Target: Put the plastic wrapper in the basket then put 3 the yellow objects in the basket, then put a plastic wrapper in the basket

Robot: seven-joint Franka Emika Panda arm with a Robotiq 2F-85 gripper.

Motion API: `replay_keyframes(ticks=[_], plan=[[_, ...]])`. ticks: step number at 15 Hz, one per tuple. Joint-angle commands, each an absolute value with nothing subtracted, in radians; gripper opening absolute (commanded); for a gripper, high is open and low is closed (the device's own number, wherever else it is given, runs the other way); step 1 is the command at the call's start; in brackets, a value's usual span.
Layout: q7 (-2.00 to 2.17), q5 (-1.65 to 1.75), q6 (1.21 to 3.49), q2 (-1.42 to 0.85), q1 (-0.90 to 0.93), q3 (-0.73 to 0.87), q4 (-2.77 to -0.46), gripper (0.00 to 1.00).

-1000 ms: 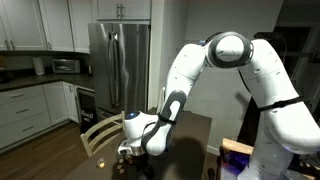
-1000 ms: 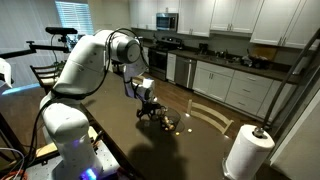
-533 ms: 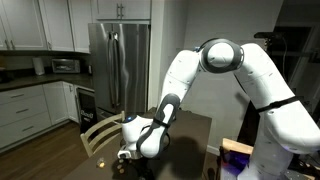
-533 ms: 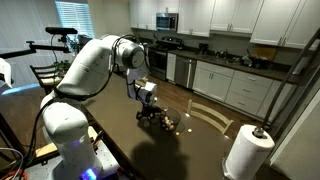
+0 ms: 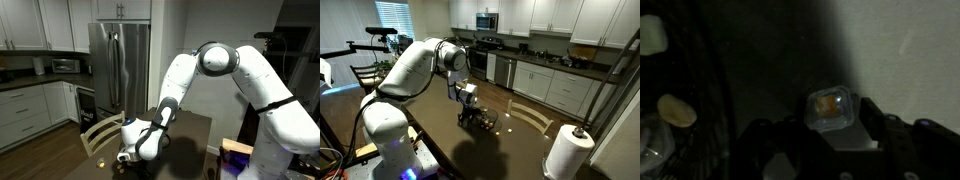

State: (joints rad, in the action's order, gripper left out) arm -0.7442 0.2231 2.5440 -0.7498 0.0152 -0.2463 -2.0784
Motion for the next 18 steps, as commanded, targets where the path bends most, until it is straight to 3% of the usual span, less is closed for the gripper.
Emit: replay_keyframes(ticks=[1, 5, 7, 18], plan=[[-0.750, 0.218, 2.552, -0.758, 0.018, -0.247, -2.080, 0.26], [-0.740, 0.215, 2.533, -0.731, 0.022, -0.250, -2.095, 0.04], [-0.733, 0.212, 2.515, -0.711, 0.025, -0.251, -2.102, 0.01], [-0.730, 0.193, 2.370, -0.524, 0.026, -0.254, -2.138, 0.04]])
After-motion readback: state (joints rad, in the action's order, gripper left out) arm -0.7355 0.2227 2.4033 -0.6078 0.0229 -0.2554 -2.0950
